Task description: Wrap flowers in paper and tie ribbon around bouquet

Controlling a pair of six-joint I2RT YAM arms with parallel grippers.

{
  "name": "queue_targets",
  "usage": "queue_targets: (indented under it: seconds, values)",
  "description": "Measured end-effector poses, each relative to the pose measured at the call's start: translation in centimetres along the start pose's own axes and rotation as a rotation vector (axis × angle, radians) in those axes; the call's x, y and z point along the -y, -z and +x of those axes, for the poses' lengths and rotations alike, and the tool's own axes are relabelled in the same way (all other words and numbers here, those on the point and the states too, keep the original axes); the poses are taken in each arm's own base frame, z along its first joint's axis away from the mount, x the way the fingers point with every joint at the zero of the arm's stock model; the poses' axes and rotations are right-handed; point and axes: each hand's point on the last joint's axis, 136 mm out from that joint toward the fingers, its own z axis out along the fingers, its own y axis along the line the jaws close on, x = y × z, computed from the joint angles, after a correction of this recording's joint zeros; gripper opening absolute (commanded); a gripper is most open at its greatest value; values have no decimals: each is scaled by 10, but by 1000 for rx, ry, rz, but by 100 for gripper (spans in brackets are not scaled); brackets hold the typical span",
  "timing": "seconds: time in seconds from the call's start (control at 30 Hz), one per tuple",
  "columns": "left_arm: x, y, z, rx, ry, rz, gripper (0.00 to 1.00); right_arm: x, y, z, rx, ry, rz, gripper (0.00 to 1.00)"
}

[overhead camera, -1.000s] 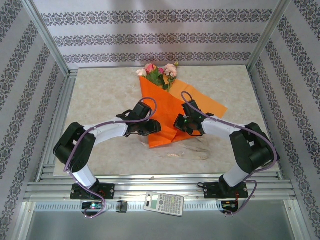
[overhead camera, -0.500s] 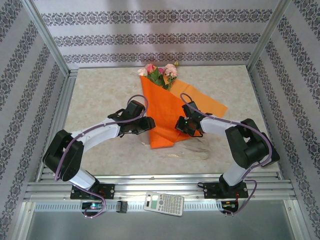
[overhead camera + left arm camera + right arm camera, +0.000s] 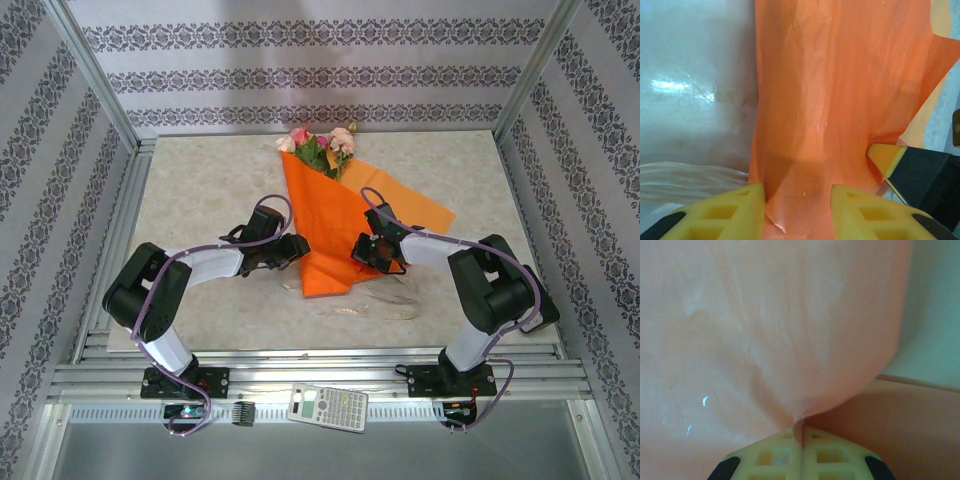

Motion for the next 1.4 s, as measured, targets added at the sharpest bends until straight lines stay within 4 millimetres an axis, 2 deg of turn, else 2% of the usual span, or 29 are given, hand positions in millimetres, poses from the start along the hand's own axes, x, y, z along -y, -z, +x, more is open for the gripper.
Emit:
queue_targets:
  seconds: [0.1, 0.23, 0.33, 0.6, 1.1, 1.4]
  values:
    - [-6, -3, 4, -8, 15, 1, 38, 0, -1, 0, -1, -1, 1, 0]
    - [-8, -3, 4, -5, 25, -7, 49, 1, -1, -1, -6, -6, -3, 0]
    - [-10, -3, 3, 1, 28, -14, 50, 0, -2, -1, -8, -6, -4, 0]
    - [-16, -4, 7, 0, 43, -16, 45, -6, -4, -6, -8, -5, -11, 0]
    - [-17, -5, 7, 6, 60, -7, 45, -20, -6, -29, 21, -15, -34, 0]
    - [-7, -5, 1, 28, 65, 32, 35, -16, -6, -35, 24, -31, -26, 0]
